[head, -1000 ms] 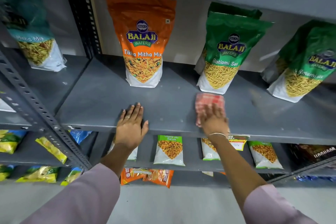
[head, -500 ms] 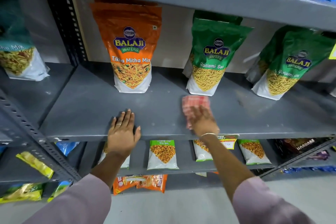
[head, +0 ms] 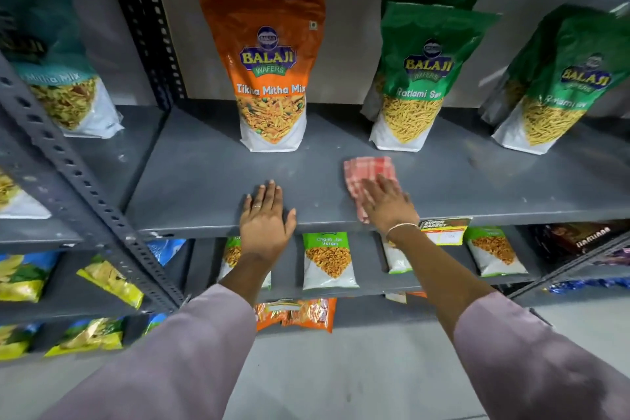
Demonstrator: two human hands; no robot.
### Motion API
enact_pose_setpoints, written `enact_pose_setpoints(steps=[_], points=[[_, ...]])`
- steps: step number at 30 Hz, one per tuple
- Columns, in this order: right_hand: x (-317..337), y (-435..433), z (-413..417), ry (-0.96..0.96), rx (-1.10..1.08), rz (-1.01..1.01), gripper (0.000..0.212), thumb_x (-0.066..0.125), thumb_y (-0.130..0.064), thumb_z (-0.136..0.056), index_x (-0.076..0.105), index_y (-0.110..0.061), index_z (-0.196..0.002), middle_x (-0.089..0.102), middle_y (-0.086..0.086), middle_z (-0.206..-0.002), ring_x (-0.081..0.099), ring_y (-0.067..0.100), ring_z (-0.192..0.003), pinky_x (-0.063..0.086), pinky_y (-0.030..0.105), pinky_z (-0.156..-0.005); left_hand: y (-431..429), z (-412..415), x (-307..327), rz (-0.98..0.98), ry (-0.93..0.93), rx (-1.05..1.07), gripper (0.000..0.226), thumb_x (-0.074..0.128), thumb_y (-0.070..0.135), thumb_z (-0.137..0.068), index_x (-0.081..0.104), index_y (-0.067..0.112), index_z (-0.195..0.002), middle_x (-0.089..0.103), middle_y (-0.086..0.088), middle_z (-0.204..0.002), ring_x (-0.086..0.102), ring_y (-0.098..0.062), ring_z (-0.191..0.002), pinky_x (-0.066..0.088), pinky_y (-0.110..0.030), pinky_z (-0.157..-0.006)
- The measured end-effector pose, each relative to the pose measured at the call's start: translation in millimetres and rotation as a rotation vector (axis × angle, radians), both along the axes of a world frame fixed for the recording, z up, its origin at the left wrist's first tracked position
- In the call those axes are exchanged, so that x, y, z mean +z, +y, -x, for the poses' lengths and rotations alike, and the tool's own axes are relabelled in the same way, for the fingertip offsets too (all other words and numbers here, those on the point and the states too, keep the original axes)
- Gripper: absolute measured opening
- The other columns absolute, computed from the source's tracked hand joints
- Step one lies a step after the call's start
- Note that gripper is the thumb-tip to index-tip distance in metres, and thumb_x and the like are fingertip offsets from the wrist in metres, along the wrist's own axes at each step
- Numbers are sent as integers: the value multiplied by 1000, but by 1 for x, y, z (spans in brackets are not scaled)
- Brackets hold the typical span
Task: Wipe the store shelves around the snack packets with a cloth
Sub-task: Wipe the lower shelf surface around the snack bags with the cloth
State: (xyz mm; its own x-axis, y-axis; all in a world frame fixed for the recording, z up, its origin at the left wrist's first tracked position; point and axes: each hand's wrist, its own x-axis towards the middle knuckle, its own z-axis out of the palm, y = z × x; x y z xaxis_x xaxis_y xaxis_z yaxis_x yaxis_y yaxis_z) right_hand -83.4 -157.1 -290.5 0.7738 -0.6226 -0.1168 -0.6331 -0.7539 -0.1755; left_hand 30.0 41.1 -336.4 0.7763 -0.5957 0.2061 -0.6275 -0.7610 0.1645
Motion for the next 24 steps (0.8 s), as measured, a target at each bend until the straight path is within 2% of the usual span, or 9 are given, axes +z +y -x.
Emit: enact_pose_setpoints(steps=[3, 5, 8, 10, 12, 15, 19, 21, 24], points=[[4, -42, 26, 15, -262, -49, 53, 30, -40, -97, 24, -27, -148, 11, 5, -161, 9, 29, -149, 12, 51, -119, -1, 0, -2, -7, -15, 17, 82, -2, 50, -81, 33, 7, -142, 29, -7, -151, 21, -21, -141, 5, -36, -114], [5, -48, 21, 54, -265, -62, 61, 41, -38, -93, 21, -24, -149, 9, 7, -161, 7, 30, -149, 12, 53, -120, -4, 1, -1, 5, -16, 43, 79, 2, 49, -84, 36, 6, -141, 32, -9, -150, 24, -22, -140, 6, -39, -115], [6, -25, -2, 95, 16, -36, 68, 43, -38, -91, 13, -26, -151, 4, 5, -162, 6, 28, -149, 16, 49, -120, -21, 8, 5, 47, 16, 134, 69, 16, 44, -89, 47, 0, -133, 44, -18, -141, 37, -32, -133, 17, -46, -112], [5, -12, -3, 35, 231, -37, 56, 34, -41, -96, 21, -28, -149, 12, 3, -161, 10, 26, -149, 21, 46, -119, -44, 18, 13, 102, 44, 177, 68, 20, 41, -89, 55, -8, -121, 54, -26, -128, 49, -39, -121, 29, -53, -105], [7, -30, 8, -40, 286, -68, 49, 33, -41, -97, 31, -31, -145, 21, 1, -158, 14, 23, -148, 23, 44, -118, -73, 34, 22, 128, 67, 178, 66, 23, 39, -89, 58, -11, -115, 59, -28, -121, 56, -40, -113, 35, -56, -100], [8, -103, 42, 9, 144, -61, 51, 30, -38, -99, 24, -28, -148, 12, 2, -161, 8, 24, -149, 19, 45, -118, -124, 64, 31, 108, 38, 115, 65, 24, 40, -91, 60, -8, -114, 60, -25, -120, 58, -36, -112, 35, -50, -101], [10, -180, 77, 33, -27, -33, 59, 39, -32, -96, 15, -28, -150, 1, 4, -162, 3, 28, -150, 18, 48, -120, -194, 101, 29, 54, 30, 48, 83, 1, 49, -97, 61, -6, -115, 61, -21, -122, 59, -33, -112, 22, -41, -101], [10, -182, 72, 54, 107, -87, 67, 52, -20, -91, 20, -31, -149, 8, 3, -162, 19, 28, -147, 29, 46, -115, -223, 121, 25, 30, 74, 20, 84, 1, 50, -97, 61, -5, -115, 61, -20, -121, 59, -32, -112, 23, -39, -100], [16, -183, 72, -81, 235, -251, 64, 55, -3, -83, 44, -32, -139, 55, 8, -139, 58, 28, -121, 48, 38, -99, -246, 141, 21, -10, 119, -20, 84, 1, 52, -96, 61, -4, -117, 63, -18, -120, 60, -29, -111, 22, -36, -101]])
